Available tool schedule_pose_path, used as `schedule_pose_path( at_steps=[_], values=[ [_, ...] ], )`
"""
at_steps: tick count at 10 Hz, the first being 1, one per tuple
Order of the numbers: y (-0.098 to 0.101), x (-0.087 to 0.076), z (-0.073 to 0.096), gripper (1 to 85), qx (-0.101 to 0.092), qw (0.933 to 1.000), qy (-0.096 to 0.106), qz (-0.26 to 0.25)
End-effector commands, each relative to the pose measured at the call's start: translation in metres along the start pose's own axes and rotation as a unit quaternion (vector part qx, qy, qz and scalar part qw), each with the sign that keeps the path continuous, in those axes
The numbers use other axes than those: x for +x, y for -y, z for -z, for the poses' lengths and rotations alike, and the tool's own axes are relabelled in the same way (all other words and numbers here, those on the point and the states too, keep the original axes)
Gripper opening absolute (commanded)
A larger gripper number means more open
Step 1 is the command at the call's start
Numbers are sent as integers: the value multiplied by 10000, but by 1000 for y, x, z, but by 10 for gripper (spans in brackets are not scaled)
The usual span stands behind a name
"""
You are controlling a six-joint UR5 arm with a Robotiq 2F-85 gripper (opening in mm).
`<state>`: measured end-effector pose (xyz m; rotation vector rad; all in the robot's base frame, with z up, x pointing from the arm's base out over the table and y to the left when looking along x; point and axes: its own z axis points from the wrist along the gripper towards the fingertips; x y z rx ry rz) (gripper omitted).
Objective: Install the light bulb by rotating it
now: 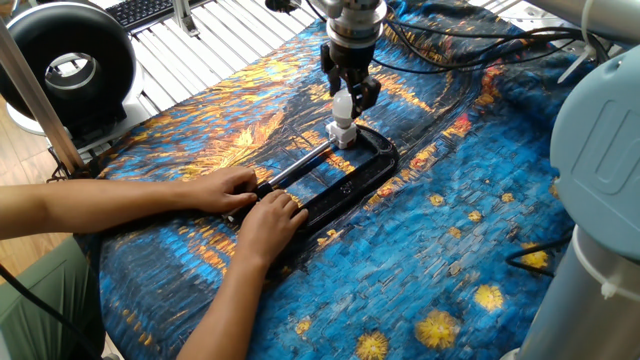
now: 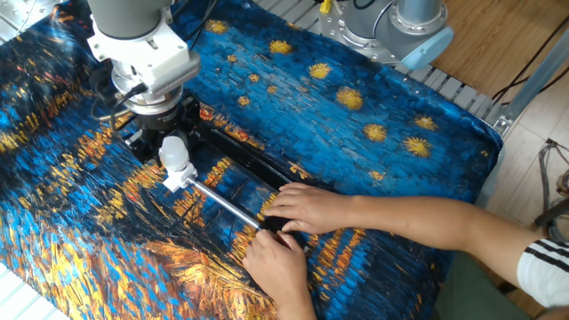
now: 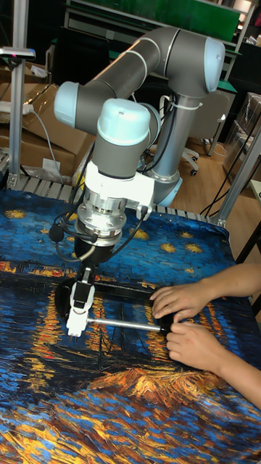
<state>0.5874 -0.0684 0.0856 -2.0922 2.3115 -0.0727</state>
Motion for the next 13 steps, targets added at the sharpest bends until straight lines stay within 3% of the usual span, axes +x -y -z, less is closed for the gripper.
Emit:
schedule_pose_path(
  at_steps=[1,6,9,11,12,13],
  values=[
    [4,-1,1,543,85,9998,56,-189],
    [7,3,-1,403,171,9985,45,-524],
    [13,0,-1,320,285,9947,142,-980],
    [14,-3,-1,300,279,9880,248,-1496],
    [15,-6,-2,297,257,9813,385,-1868],
    [23,-3,-4,297,376,9741,438,-2186]
  ],
)
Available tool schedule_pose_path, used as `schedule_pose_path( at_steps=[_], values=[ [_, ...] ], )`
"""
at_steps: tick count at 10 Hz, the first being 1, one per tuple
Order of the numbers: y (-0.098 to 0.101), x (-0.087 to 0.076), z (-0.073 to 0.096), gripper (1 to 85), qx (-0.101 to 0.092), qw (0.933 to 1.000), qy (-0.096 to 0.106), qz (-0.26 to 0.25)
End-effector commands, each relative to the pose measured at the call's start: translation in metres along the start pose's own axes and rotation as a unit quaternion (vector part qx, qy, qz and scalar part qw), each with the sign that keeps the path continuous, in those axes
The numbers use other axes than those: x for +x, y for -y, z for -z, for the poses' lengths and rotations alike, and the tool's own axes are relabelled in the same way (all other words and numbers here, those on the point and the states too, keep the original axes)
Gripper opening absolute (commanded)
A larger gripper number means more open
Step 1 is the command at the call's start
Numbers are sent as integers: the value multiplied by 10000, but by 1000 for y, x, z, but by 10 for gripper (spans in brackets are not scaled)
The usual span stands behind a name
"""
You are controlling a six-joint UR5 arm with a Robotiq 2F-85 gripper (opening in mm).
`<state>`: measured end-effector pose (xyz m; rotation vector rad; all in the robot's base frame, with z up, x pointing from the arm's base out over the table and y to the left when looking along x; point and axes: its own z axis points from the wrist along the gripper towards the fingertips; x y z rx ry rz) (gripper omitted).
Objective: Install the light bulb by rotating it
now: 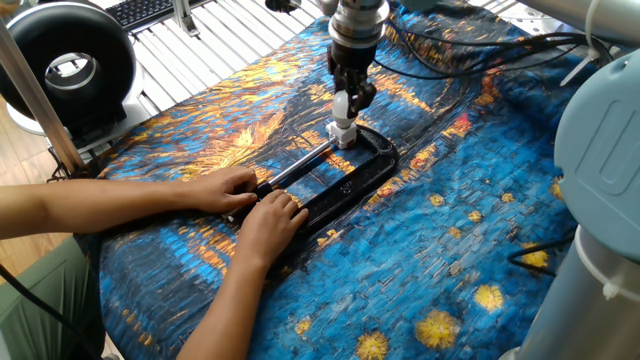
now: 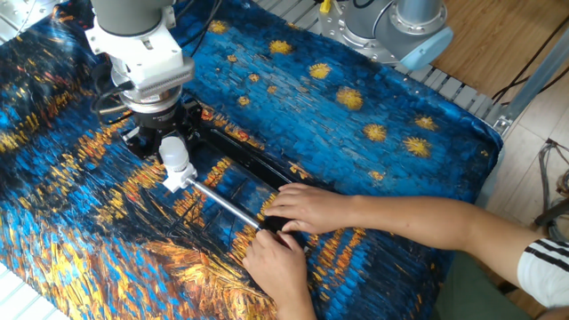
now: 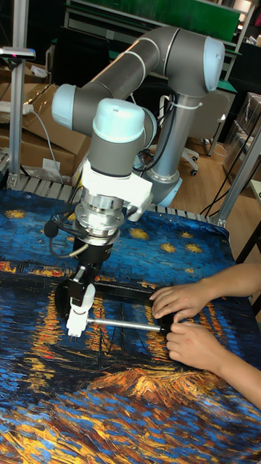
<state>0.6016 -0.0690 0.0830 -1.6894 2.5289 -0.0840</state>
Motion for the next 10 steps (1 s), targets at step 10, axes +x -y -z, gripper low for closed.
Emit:
schedule_pose_path(
  at_steps=[10],
  values=[
    [17,19,-4,263,164,9420,166,-3347]
  ],
)
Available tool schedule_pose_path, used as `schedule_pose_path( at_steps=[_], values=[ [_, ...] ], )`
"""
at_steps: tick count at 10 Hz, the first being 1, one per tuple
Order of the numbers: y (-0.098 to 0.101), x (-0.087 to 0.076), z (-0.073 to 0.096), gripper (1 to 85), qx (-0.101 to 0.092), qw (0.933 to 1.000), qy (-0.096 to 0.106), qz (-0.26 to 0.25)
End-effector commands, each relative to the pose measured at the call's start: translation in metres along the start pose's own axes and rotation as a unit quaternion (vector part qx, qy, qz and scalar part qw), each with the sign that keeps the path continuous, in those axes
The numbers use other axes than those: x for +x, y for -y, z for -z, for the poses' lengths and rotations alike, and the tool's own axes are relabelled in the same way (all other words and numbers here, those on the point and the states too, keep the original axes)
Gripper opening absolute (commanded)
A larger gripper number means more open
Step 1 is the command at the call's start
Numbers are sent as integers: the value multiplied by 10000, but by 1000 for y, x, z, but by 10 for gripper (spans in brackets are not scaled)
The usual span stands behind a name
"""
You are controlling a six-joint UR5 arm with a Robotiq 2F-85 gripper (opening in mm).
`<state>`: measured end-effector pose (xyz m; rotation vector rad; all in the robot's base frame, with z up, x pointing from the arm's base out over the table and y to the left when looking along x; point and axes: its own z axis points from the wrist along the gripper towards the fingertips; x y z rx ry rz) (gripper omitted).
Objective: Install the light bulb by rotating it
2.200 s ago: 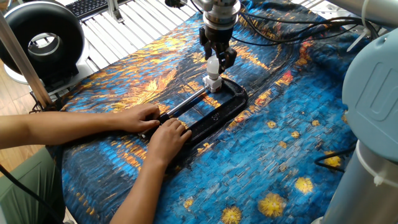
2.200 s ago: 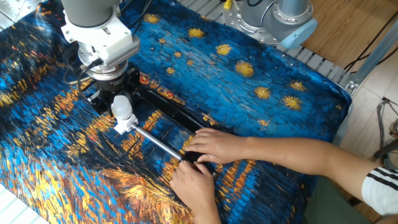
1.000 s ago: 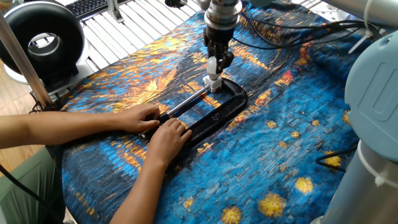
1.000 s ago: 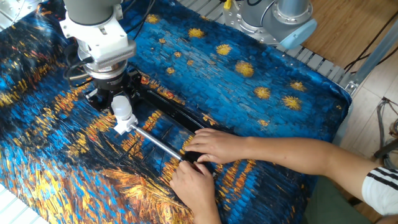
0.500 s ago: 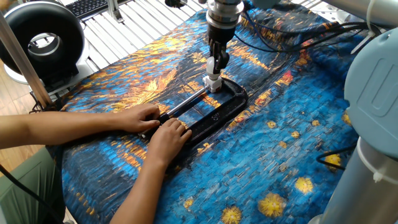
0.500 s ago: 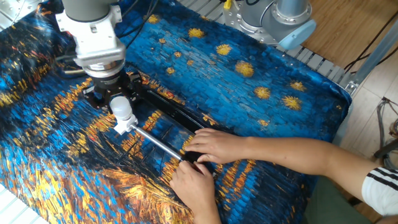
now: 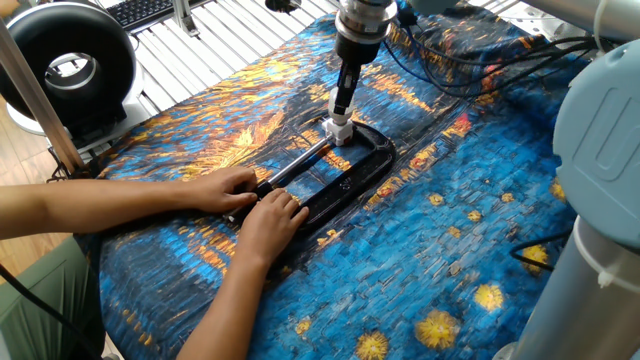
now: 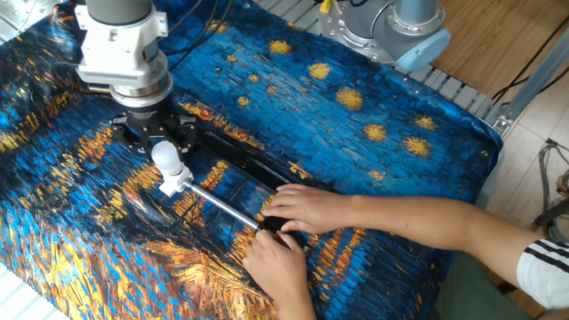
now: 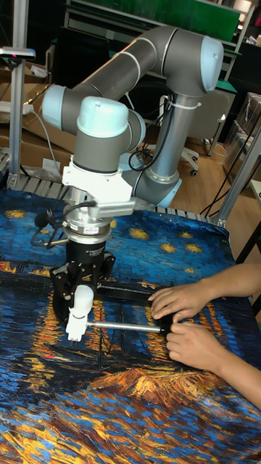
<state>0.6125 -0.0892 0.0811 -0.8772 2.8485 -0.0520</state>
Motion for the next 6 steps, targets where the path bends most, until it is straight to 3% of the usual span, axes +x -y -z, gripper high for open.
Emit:
schedule_pose_path(
  at_steps=[1,2,4,6],
  values=[
    [-3,3,-2,293,-82,9983,-37,-567],
    [-12,3,-1,363,-196,9979,-67,-618],
    [-19,21,3,573,-339,9977,-419,-401],
    [-20,23,2,653,-355,9977,-491,-298]
  ],
)
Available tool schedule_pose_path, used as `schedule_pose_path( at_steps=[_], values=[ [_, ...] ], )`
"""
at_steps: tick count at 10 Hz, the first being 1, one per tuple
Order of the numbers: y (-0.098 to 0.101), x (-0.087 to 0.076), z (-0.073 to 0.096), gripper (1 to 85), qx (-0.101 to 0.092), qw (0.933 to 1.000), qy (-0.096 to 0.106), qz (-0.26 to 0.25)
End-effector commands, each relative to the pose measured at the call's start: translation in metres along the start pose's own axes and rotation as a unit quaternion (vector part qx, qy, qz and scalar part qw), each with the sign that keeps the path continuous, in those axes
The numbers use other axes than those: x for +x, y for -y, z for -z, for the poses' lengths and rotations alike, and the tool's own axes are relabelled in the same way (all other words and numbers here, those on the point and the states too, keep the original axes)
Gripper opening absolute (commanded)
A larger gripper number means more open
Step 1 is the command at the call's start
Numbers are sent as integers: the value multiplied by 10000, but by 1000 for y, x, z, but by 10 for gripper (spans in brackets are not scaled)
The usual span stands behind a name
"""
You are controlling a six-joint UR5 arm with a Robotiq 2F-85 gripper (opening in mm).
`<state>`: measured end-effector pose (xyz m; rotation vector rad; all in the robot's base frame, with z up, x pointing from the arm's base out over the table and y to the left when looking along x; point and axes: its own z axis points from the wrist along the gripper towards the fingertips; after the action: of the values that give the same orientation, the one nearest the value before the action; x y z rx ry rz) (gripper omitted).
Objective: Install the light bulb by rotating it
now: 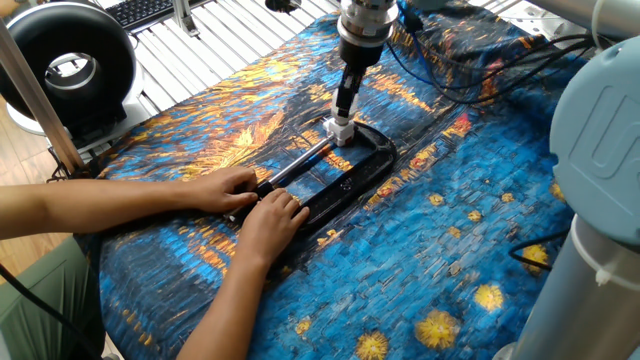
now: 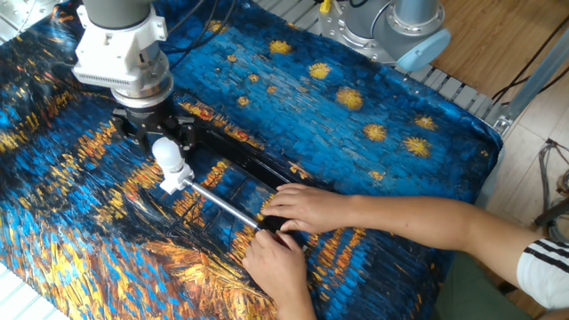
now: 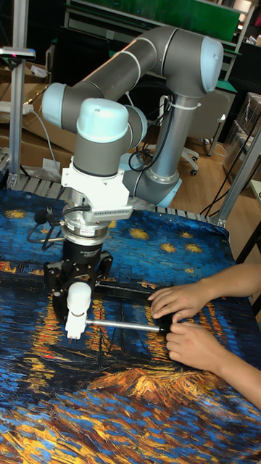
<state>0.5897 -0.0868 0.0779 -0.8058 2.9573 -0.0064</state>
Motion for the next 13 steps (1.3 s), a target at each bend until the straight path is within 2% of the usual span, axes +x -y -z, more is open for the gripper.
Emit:
schedule_pose_path(
  at_steps=[1,2,3,4,5,7,8,9,11,13],
  values=[
    [-11,3,-1,703,-178,9998,-117,6],
    [-15,4,0,713,-224,9996,-179,36],
    [-19,11,1,777,-306,9988,-335,175],
    [-22,14,3,787,-360,9982,-400,267],
    [-21,19,5,780,-330,9972,-492,452],
    [-16,20,9,763,-238,9900,-553,1279],
    [-12,17,12,760,-148,9810,-567,1849],
    [-3,12,13,760,39,9720,-543,2287],
    [-8,1,15,757,32,9595,-424,2786],
    [-11,-5,15,757,19,9418,-382,3340]
  ],
)
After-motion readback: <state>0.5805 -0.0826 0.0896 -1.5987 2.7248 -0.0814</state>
